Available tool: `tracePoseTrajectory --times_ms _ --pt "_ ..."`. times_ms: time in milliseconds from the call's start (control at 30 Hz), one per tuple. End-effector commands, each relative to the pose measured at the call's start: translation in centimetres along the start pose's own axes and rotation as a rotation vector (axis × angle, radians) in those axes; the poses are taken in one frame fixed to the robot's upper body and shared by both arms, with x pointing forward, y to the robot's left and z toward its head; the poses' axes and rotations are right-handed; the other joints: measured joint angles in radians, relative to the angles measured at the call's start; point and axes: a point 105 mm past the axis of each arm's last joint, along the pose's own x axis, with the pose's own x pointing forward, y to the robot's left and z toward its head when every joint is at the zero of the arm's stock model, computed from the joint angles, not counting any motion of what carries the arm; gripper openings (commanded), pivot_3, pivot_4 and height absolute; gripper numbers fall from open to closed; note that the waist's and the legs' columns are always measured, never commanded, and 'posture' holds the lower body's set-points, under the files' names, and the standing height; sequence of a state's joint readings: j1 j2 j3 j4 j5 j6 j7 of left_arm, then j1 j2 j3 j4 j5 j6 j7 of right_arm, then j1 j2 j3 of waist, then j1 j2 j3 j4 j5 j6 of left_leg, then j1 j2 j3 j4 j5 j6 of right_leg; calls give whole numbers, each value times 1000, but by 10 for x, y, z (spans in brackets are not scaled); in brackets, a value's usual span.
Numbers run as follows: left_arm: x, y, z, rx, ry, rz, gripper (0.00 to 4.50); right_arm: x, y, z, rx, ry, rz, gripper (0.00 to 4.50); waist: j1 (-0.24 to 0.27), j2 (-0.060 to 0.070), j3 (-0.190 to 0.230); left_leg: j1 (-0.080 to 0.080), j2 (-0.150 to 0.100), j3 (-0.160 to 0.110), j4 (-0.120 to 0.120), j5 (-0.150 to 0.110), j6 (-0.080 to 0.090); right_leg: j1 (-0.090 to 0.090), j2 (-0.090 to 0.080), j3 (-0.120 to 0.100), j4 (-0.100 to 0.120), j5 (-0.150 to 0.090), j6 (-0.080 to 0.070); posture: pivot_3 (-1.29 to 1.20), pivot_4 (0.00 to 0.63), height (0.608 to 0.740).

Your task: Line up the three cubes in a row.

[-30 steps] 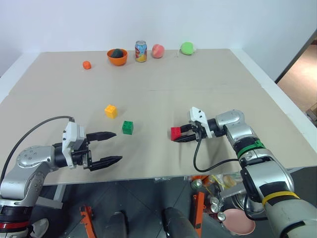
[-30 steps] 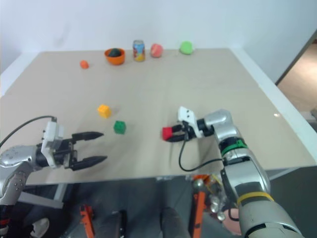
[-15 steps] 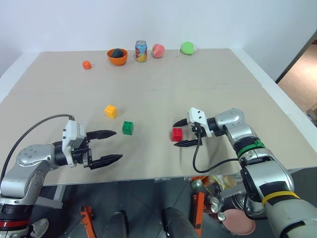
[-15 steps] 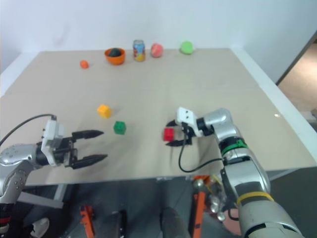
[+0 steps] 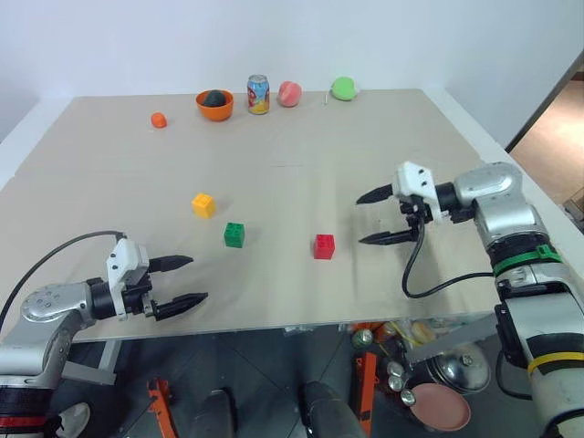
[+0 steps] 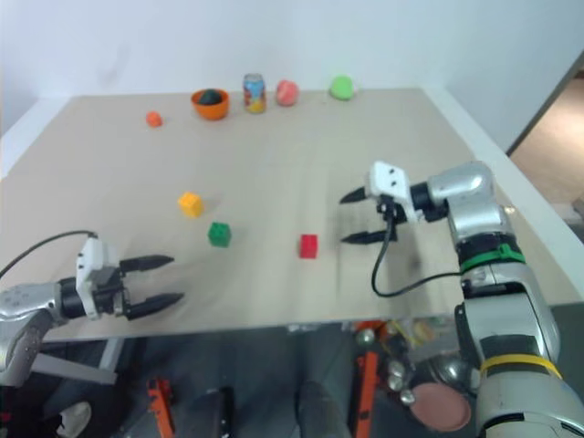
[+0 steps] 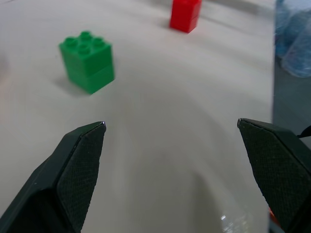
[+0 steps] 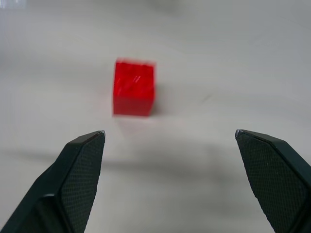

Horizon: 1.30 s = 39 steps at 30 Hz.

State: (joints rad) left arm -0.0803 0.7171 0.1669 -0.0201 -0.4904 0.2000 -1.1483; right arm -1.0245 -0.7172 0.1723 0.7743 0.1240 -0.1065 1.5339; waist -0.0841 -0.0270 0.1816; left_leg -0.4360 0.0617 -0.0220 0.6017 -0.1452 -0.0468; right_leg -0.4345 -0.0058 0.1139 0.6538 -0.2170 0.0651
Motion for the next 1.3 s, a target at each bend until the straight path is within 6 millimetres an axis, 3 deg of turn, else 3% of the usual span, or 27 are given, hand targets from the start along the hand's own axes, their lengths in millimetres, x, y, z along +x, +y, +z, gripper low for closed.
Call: tracePoseTrajectory --times_ms 33,167,400,533,833,1300 --pt "5 8 1 34 -9 41 4500 -14 0 41 -19 -184 -22 4460 1 0 0 0 0 0 0 0 0 0 0 0 0 0 0 0 150 740" --pt "19 22 0 46 -26 97 4500 -1 17 61 46 -341 -78 4460 12 -1 -1 -1 0 -1 0 0 0 0 0 0 1 -1 1 0 150 740" --pt "46 24 7 23 -75 51 4500 24 64 75 184 -455 -42 4460 13 -1 -1 -2 0 -2 2 0 0 -1 1 0 6 -2 2 0 150 740" --pt "61 33 8 29 -63 39 4500 32 78 77 216 -461 -39 4460 12 -1 -1 -1 0 -3 3 0 0 -1 2 0 7 -2 1 0 150 740" --pt "82 51 13 41 -55 52 4500 26 78 78 241 -477 -93 4460 9 -1 -1 -1 0 -3 5 1 0 -1 2 0 8 -1 2 0 150 740" --pt "97 74 16 27 -35 46 4500 26 75 78 244 -478 -122 4460 10 -1 -1 -2 0 -6 4 1 0 0 4 0 8 -2 2 0 150 740"
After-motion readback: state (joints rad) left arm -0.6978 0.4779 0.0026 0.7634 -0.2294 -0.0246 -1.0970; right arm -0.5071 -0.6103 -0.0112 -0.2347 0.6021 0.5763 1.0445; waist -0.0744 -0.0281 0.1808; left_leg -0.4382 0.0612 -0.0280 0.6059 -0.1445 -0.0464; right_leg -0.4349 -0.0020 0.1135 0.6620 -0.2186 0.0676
